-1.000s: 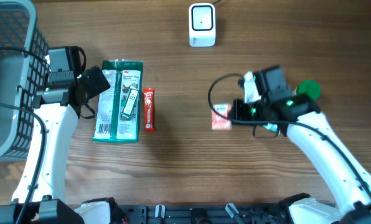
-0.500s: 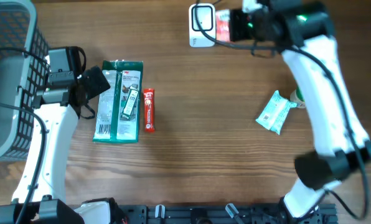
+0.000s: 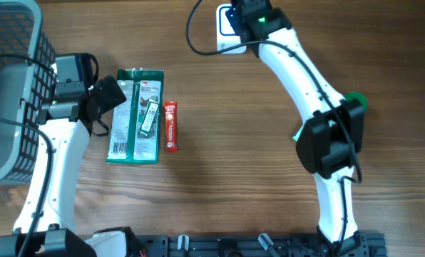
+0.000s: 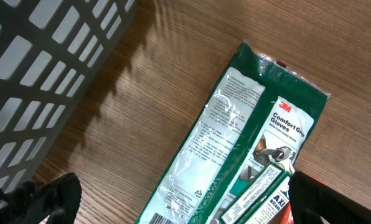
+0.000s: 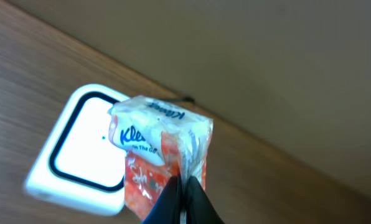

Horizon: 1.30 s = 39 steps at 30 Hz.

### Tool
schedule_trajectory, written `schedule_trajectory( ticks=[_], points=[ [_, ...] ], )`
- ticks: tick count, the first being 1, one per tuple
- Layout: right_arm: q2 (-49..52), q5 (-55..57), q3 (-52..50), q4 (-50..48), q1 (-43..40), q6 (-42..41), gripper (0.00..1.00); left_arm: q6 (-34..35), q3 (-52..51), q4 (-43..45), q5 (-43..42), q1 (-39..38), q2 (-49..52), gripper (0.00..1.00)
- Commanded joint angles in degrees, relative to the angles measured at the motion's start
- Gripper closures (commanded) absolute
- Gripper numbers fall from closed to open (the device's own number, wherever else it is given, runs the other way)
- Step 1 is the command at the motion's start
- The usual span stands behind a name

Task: Scan the item barcode
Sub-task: 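Raise the Kleenex pack up to the white scanner with the right gripper, then lower the Kleenex pack at right beside the wipes and release it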

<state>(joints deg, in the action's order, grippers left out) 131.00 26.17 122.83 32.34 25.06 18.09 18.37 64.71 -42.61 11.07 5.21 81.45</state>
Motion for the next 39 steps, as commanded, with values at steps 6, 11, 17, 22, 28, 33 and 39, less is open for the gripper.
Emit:
schedule_trajectory(
  ticks=[6,11,17,22,28,33,39],
  points=[
    [6.3,7.3,1.1,-6.2,1.1,13.6,0.96,0.5,0.2,0.1,-0.1,0.2,-0.3,0.0],
    [6.8,7.5,0.3,-7.7,1.6,16.8,0.95,0.5,0.2,0.1,-0.1,0.2,-0.3,0.0],
    [6.8,5.2,0.3,-7.0,1.7,12.8,0.96,0.5,0.2,0.1,-0.1,0.2,-0.3,0.0],
    [2.4,4.5,0.3,-2.4,1.1,4.3,0.96,0.5,0.2,0.1,-0.1,0.2,-0.3,0.0],
    [-10.3,-5.0,0.3,5.5,0.3,-2.5,0.96,0.5,0.2,0.1,-0.1,0.2,-0.3,0.0],
    [-21.4,-13.0,0.3,16.3,-0.8,-8.9,0.95,0.5,0.2,0.1,-0.1,0.2,-0.3,0.0],
    [-31.5,-18.6,0.3,38.8,-6.4,-17.8,0.96,0.5,0.2,0.1,-0.1,0.2,-0.3,0.0]
  ],
)
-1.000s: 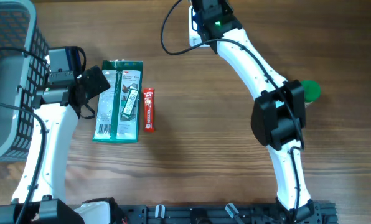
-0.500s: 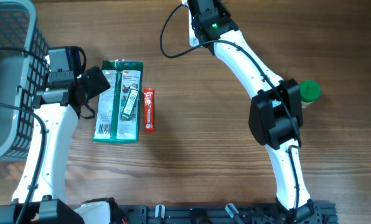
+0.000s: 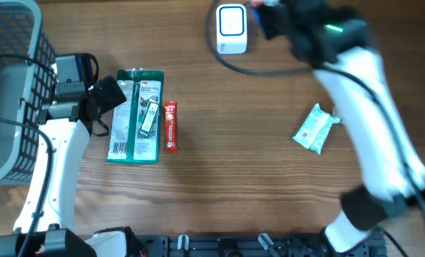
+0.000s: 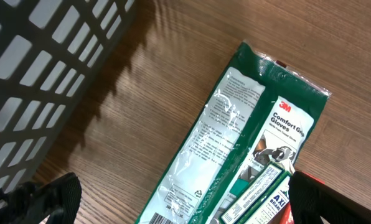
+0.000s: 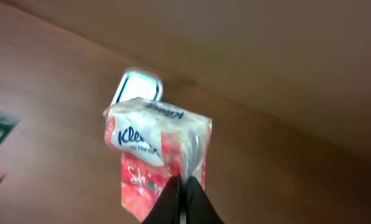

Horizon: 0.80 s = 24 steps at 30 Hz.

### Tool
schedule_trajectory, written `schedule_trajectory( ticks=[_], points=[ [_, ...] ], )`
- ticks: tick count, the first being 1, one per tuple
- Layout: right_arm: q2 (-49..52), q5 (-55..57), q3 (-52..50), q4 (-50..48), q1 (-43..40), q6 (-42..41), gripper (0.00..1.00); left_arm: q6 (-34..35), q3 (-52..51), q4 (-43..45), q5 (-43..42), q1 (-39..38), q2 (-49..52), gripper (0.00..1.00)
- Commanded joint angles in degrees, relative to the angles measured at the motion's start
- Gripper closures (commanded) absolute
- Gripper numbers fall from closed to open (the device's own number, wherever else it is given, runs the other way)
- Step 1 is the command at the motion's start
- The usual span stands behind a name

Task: Scan the item barcode
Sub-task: 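Lower the Kleenex pack at right beside the wipes and release it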

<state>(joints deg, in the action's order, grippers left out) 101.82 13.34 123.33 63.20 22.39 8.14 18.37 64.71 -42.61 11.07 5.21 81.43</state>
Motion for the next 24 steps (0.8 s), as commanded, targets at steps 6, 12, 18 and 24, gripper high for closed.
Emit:
schedule_trajectory(
  ticks=[6,12,18,24],
  points=[
    [-2.8,-10.3,-1.7,23.5,-12.5,-8.3,0.95,0.5,0.2,0.1,-0.1,0.2,-0.3,0.0],
    [-2.8,-16.9,-13.5,23.6,-17.9,-8.2,0.94,0.5,0.2,0.1,-0.1,0.2,-0.3,0.0],
    [-2.8,-16.8,-32.2,19.2,-18.3,-9.5,0.95,0.5,0.2,0.1,-0.1,0.2,-0.3,0.0],
    [-2.8,-10.0,-46.1,8.5,-18.4,-17.3,0.96,0.5,0.2,0.1,-0.1,0.2,-0.3,0.0]
  ],
)
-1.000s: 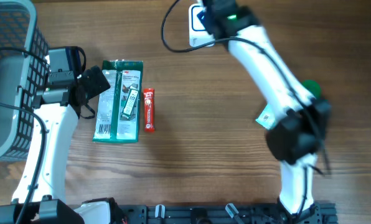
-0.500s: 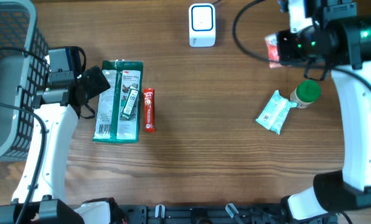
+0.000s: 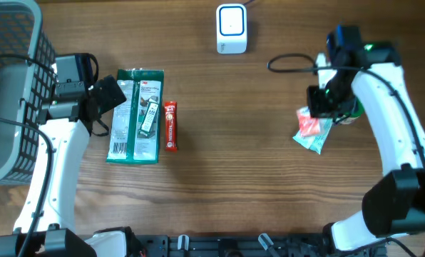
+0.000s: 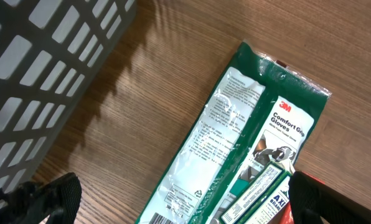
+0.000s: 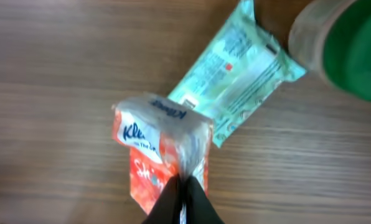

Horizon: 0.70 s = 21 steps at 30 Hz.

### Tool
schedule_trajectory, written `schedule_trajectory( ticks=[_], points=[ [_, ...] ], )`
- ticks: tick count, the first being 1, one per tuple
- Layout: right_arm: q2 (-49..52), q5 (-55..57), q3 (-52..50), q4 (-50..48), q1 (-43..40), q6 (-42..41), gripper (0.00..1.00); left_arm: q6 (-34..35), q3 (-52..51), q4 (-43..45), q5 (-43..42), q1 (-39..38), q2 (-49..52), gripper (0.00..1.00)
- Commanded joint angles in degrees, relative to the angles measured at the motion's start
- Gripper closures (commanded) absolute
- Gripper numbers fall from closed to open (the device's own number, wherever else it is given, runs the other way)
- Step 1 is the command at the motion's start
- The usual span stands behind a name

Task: Scan the item barcode
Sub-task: 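Lower the Kleenex pack at right beside the wipes and release it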

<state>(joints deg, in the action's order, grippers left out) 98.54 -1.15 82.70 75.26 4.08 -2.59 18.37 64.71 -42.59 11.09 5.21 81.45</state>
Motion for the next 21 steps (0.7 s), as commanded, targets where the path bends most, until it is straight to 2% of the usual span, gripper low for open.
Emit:
schedule_trajectory(
  ticks=[1,7,15,16,21],
  points=[
    [0.5,5.4,-6.8,-5.0,0.0,-7.8,0.96,0.5,0.2,0.1,-0.1,0.2,-0.3,0.0],
    [0.5,5.8,-14.6,-14.7,0.0,-9.7,0.94,0.5,0.2,0.1,-0.1,0.2,-0.3,0.0],
    [0.5,5.8,-16.4,-17.0,0.0,-9.6,0.9,0.5,0.2,0.1,-0.1,0.2,-0.3,0.0],
    [0.5,5.8,-16.4,-17.2,0.0,-9.6,0.87,0.5,0.2,0.1,-0.1,0.2,-0.3,0.0],
    [0.5,5.8,-16.4,-17.4,0.0,-9.6,0.56,0.5,0.2,0.1,-0.1,0.2,-0.3,0.0]
  ],
)
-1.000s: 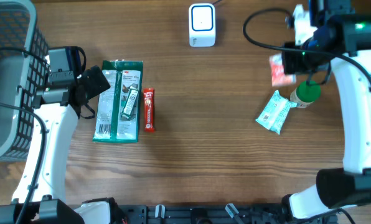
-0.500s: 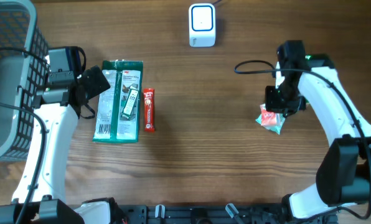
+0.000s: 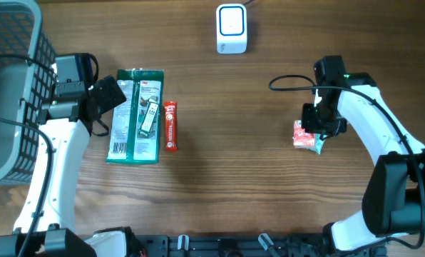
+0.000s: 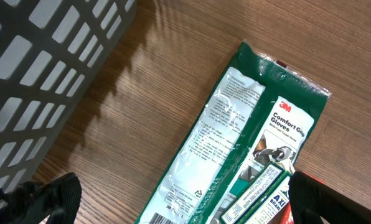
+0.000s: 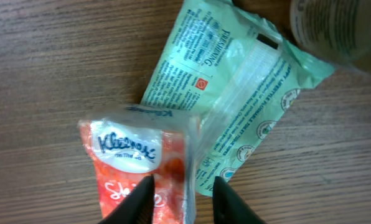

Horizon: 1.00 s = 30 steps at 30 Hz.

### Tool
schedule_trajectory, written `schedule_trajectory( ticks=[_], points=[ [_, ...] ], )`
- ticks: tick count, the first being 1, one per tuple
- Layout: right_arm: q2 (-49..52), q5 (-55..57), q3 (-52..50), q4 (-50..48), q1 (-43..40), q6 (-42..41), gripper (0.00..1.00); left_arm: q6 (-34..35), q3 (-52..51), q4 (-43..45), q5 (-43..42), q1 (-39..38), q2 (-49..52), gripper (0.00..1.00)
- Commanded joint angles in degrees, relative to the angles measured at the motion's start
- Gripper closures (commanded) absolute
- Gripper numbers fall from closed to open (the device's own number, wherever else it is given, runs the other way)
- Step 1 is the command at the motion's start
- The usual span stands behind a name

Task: Scan the item barcode
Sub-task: 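Lower the Kleenex pack at right beside the wipes and release it, then move the right gripper left to the red Nescafe stick and grasp it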

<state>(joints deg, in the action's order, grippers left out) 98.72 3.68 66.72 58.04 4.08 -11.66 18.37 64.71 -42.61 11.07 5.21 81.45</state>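
Note:
The white barcode scanner (image 3: 231,28) stands at the back middle of the table. A red and white Kleenex tissue pack (image 5: 136,165) lies on the wood at the right (image 3: 302,134), its edge against a mint-green wipes pack (image 5: 235,81). My right gripper (image 5: 182,202) is open just over the tissue pack, one finger on each side of its right edge. My left gripper (image 4: 182,205) hangs open over the lower end of a green glove packet (image 4: 235,149), holding nothing.
A grey mesh basket (image 3: 6,86) fills the far left. A red snack bar (image 3: 170,125) lies beside the glove packet (image 3: 135,116). A jar (image 5: 341,31) stands just behind the wipes pack.
My right gripper was shut on the tissue pack above the wipes pack. Now it is lower, its jaws have opened, and the pack rests on the table. The left arm has not moved.
My right gripper held the tissue pack in front of the scanner at the back. Then it held the pack to the right of the scanner, then over the wipes pack at the right. Now the pack lies there, let go. The left arm stayed still throughout.

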Motion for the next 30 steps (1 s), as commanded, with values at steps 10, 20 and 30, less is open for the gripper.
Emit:
schedule_trajectory(
  ticks=[10,20,30],
  points=[
    [-2.8,1.0,9.3,6.9,0.0,-1.8,0.13,0.5,0.2,0.1,-0.1,0.2,-0.3,0.0],
    [-10.5,-16.1,14.2,9.9,0.0,2.7,0.12,0.5,0.2,0.1,-0.1,0.2,-0.3,0.0],
    [-10.8,-33.2,14.2,9.3,7.0,5.5,0.36,0.5,0.2,0.1,-0.1,0.2,-0.3,0.0]
  ],
)
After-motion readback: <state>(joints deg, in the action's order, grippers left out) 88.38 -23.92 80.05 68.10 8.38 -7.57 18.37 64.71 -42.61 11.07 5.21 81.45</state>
